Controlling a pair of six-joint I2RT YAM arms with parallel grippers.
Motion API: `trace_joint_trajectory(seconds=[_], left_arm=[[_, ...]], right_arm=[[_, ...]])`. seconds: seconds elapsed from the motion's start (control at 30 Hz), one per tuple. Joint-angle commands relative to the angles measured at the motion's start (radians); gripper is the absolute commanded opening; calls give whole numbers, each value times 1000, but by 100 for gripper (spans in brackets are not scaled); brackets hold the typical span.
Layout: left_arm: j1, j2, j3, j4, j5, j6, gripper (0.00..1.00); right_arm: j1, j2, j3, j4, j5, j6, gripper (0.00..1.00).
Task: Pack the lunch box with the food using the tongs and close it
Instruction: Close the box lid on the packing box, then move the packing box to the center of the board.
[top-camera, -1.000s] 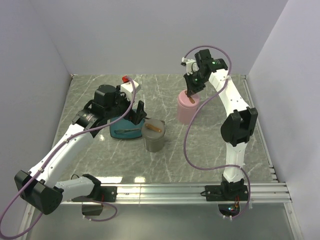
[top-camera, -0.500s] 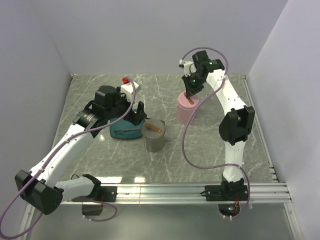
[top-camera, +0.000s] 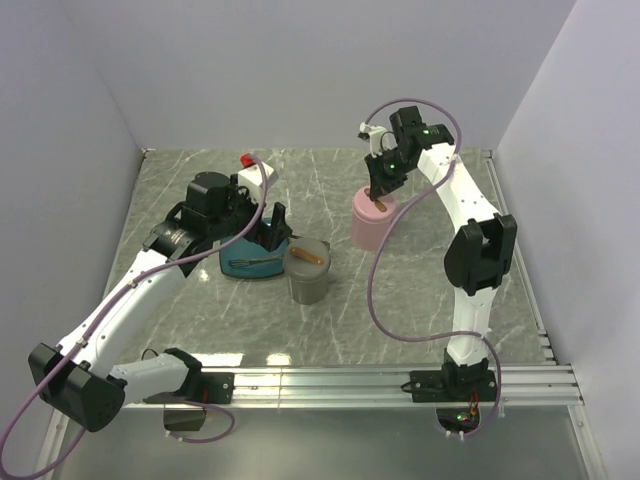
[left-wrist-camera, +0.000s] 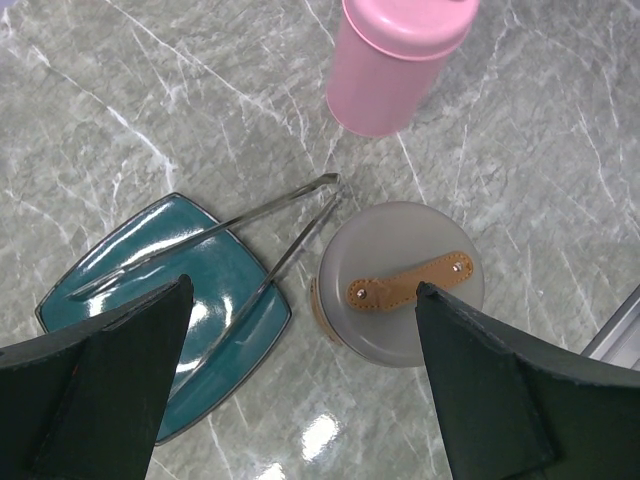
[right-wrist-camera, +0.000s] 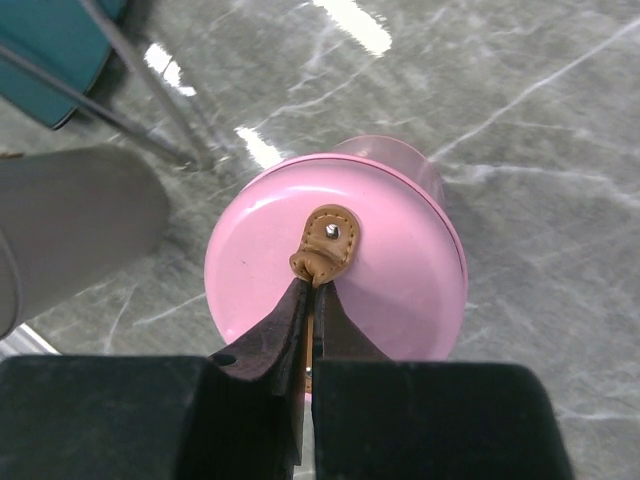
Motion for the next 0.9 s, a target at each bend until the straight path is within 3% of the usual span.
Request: trace_joint_trajectory(seconds=[0.0, 0.4, 0.87], left_arm=[[13, -16, -3, 32, 31, -37, 100], [22, -18, -1, 25, 40, -46, 99], [33, -13, -3, 28, 51, -63, 99]], right_arm=[[20, 21, -73, -165, -55, -21, 0], [21, 12, -175, -272, -185, -80, 0], [47, -154, -452, -179, -256, -67, 0]])
